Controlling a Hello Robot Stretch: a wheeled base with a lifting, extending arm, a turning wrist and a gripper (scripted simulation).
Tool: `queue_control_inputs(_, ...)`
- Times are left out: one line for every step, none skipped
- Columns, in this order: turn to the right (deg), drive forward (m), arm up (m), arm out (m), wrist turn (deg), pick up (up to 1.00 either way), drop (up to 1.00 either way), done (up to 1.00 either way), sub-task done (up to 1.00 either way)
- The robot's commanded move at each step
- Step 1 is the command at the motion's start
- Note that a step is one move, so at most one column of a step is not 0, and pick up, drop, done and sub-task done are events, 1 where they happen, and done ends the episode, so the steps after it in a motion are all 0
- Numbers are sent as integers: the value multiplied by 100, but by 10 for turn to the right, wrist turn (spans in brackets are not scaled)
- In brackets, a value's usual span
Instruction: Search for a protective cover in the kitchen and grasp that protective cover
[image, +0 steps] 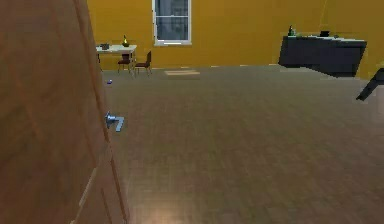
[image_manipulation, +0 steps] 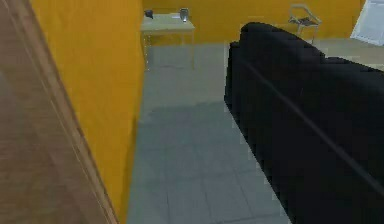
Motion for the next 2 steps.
queue_control_inputs(0,85,0,0,0,0,0,0,0)
queue_control_inputs(-90,0,0,0,0,0,0,0,0)
